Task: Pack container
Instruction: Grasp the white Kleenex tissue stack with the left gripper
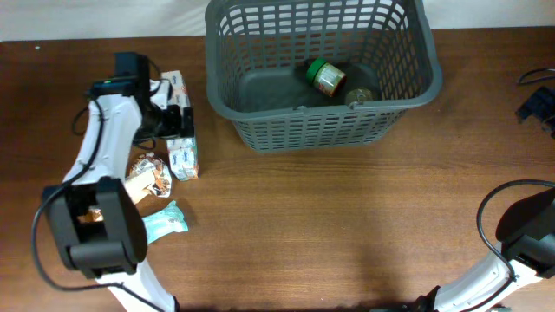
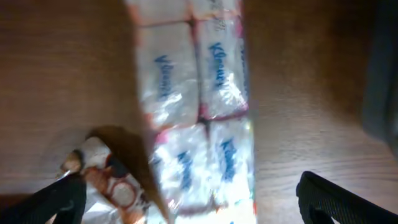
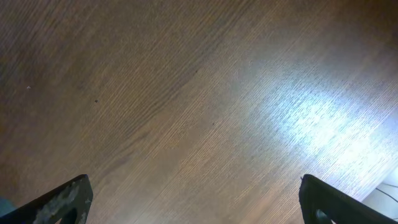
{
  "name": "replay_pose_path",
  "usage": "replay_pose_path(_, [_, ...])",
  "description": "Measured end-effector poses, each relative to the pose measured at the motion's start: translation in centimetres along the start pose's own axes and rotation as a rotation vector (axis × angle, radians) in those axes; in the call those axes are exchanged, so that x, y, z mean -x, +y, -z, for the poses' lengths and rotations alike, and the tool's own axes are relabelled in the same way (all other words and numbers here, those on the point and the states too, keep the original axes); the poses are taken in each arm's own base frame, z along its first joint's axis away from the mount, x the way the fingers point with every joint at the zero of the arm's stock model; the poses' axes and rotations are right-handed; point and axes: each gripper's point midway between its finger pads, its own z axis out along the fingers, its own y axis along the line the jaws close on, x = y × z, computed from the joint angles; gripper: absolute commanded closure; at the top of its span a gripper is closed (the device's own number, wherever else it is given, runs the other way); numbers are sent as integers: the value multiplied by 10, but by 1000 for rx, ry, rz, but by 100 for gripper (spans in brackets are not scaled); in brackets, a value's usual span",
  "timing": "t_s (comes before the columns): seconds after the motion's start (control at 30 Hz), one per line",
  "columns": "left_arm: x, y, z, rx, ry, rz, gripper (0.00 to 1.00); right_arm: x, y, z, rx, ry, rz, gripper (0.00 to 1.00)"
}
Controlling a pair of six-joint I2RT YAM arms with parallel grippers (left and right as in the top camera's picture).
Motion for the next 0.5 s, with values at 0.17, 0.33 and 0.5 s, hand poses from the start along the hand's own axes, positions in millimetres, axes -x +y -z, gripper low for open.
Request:
replay_pose_path(0.17, [-1, -14, -23, 9, 33, -32, 0, 0, 0, 0, 0, 0, 0, 1])
replay_pose_path(0.33, [0, -13, -41, 20, 44, -7, 0, 0, 0, 0, 0, 0, 0, 1])
replay_pose_path(0.5, [-2, -8, -55, 37, 67, 19, 0, 0, 0, 0, 0, 0, 0, 1])
